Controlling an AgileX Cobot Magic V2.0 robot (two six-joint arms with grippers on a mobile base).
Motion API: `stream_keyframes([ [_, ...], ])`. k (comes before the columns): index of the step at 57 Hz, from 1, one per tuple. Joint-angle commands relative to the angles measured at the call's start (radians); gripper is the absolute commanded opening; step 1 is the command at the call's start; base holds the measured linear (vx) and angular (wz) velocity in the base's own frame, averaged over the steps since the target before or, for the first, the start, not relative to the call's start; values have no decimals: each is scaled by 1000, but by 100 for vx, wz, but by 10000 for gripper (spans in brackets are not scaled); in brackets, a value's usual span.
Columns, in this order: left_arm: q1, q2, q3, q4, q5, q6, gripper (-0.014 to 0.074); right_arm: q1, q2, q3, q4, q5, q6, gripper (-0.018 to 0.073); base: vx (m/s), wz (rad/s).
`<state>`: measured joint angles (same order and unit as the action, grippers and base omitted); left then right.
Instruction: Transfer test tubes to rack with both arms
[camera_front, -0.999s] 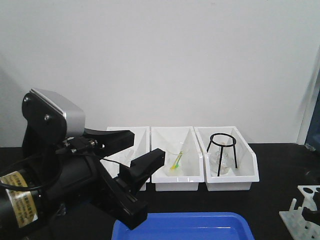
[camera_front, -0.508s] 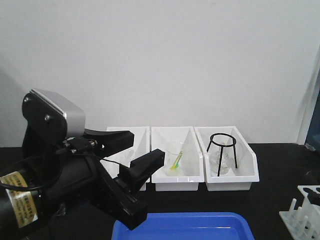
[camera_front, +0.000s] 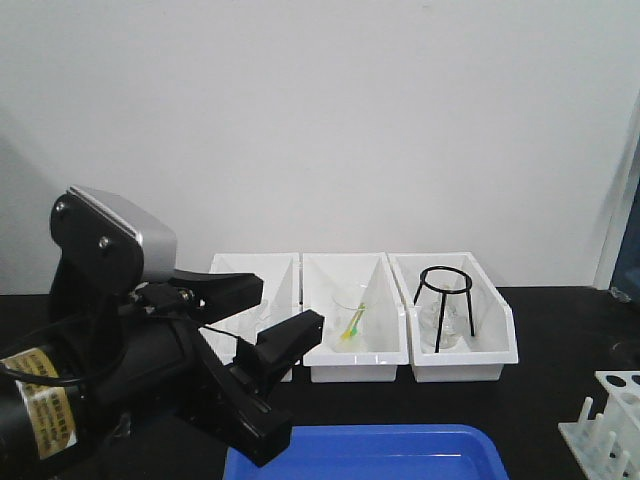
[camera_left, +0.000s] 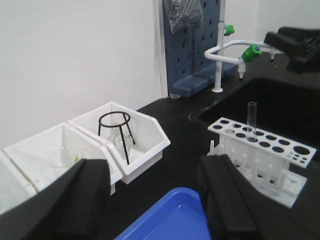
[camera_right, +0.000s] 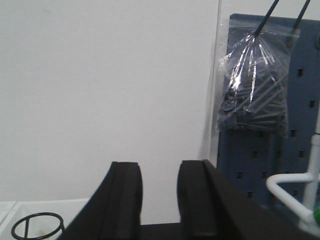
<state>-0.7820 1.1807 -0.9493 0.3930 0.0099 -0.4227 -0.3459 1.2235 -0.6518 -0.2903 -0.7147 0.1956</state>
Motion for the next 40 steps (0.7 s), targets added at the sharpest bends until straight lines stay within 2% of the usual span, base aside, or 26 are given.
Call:
stream_keyframes([
  [1, -4, -23, -39, -11, -10, -8, 478, -3, -134, -76, -31, 164, 0, 169, 0, 0],
  [5, -4, -23, -39, -11, 53, -8, 433, 6, -219, -117, -67, 364, 27, 90, 0, 0],
  [11, -4, -23, -39, -11, 130, -8, 296, 58, -334, -149, -72, 599, 64, -14, 0, 0],
  [19, -6, -23, -39, -15, 212, -8, -20, 152, -444, -144, -72, 764, 61, -12, 0, 0],
  [25, -15, -23, -39, -26, 236, -8, -23, 196, -494, -144, -72, 812, 61, -12, 0, 0],
  [40, -19, -23, -39, -28, 245, -8, -20, 205, -566, -144, -59, 832, 65, -7, 0, 0],
])
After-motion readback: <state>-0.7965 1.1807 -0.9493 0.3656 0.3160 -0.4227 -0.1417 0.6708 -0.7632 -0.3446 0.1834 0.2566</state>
